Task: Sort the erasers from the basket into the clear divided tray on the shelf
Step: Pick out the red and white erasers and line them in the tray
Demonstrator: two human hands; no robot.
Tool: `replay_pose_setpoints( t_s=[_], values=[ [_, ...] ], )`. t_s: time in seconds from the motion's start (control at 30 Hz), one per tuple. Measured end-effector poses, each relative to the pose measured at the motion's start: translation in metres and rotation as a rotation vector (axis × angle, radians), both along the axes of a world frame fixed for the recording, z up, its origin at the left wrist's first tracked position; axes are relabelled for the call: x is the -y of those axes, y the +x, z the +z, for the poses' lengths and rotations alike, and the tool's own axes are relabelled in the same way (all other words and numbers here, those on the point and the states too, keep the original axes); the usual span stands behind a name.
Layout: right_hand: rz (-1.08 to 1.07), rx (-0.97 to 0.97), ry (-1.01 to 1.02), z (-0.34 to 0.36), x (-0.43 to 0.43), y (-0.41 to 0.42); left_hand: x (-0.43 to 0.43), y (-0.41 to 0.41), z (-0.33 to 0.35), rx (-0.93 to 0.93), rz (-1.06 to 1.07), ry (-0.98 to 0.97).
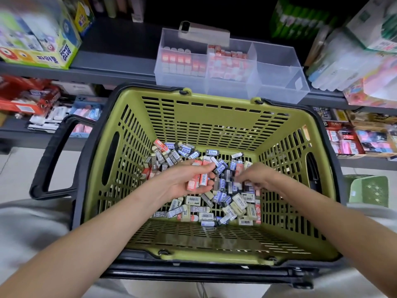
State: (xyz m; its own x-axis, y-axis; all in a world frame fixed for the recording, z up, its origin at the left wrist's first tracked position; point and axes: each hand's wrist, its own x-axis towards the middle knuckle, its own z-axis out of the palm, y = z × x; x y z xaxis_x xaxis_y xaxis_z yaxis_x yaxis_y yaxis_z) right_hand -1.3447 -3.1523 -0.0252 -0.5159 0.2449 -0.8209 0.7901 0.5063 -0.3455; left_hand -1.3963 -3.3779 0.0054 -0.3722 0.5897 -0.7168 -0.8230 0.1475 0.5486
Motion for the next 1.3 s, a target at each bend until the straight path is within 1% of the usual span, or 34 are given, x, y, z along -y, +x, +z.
replay_pose_setpoints(
  t_s=[0.03,0.1,0.2,0.3,0.33,0.37,0.4,0.43,0.47,0.5,0.53,0.57,0.6,0.7,0.8,0.87,0.97,1.0,1.03,1.1,1.17,1.23,1.3],
  values=[
    [0.013,-0.047,-0.135,0.013,0.007,-0.005,-0.001,0.001,-0.001,0.001,0.023,-0.003],
    [0.118,-0.11,-0.353,0.038,0.027,-0.011,-0.002,0.003,-0.001,0.002,0.034,0.001],
    [0.261,-0.181,-0.476,0.058,0.054,-0.015,-0.005,0.007,0.001,0.023,0.0,0.04],
    [0.264,-0.143,-0.62,0.062,0.046,-0.021,-0.007,0.009,-0.001,0.009,0.018,0.015],
    [0.25,-0.12,-0.637,0.06,0.035,-0.023,-0.006,0.008,-0.001,0.001,0.045,-0.005],
    [0.247,-0.115,-0.579,0.056,0.024,-0.023,-0.005,0.006,-0.002,-0.004,0.071,-0.018],
    [0.292,-0.123,-0.422,0.049,0.012,-0.024,-0.004,0.003,-0.002,0.0,0.09,-0.022],
    [0.428,-0.118,-0.168,0.04,0.0,-0.022,-0.002,0.001,-0.003,0.007,0.099,-0.017],
    [0.638,-0.086,0.136,0.029,-0.011,-0.02,-0.002,0.0,-0.002,0.013,0.094,-0.007],
    [0.862,-0.032,0.396,0.019,-0.02,-0.016,-0.001,0.0,-0.002,0.014,0.077,0.004],
    [1.051,0.024,0.565,0.009,-0.026,-0.012,-0.001,0.0,0.0,0.013,0.055,0.012],
    [1.172,0.062,0.645,0.0,-0.03,-0.008,-0.001,0.0,0.0,0.01,0.034,0.018],
    [1.216,0.074,0.659,-0.007,-0.033,-0.006,-0.001,0.001,0.001,0.009,0.017,0.024],
    [1.192,0.043,0.617,-0.018,-0.039,-0.001,-0.001,0.001,0.0,0.013,-0.002,0.039],
    [1.209,0.013,0.676,-0.026,-0.039,0.005,-0.001,0.001,0.0,0.019,0.001,0.04],
    [1.168,-0.015,0.691,-0.028,-0.039,0.005,-0.001,0.001,0.0,0.013,0.003,0.034],
    [1.097,-0.071,0.631,-0.015,-0.033,-0.002,-0.001,0.001,0.0,-0.01,0.007,0.004],
    [1.048,-0.085,0.572,-0.006,-0.031,-0.006,-0.001,0.001,0.0,-0.02,0.012,-0.009],
    [0.947,-0.094,0.455,0.006,-0.027,-0.009,-0.001,0.002,-0.001,-0.03,0.016,-0.019],
    [0.688,-0.101,0.106,0.036,-0.017,-0.014,-0.002,0.003,0.0,-0.054,0.02,-0.026],
    [0.53,-0.193,-0.168,0.064,0.0,-0.013,-0.003,0.004,0.001,-0.067,0.003,-0.012],
    [0.451,-0.26,-0.311,0.079,0.019,-0.011,-0.003,0.006,0.0,-0.052,-0.046,0.011],
    [0.393,-0.331,-0.36,0.083,0.036,-0.007,-0.002,0.008,0.001,-0.019,-0.109,0.026]
  ],
)
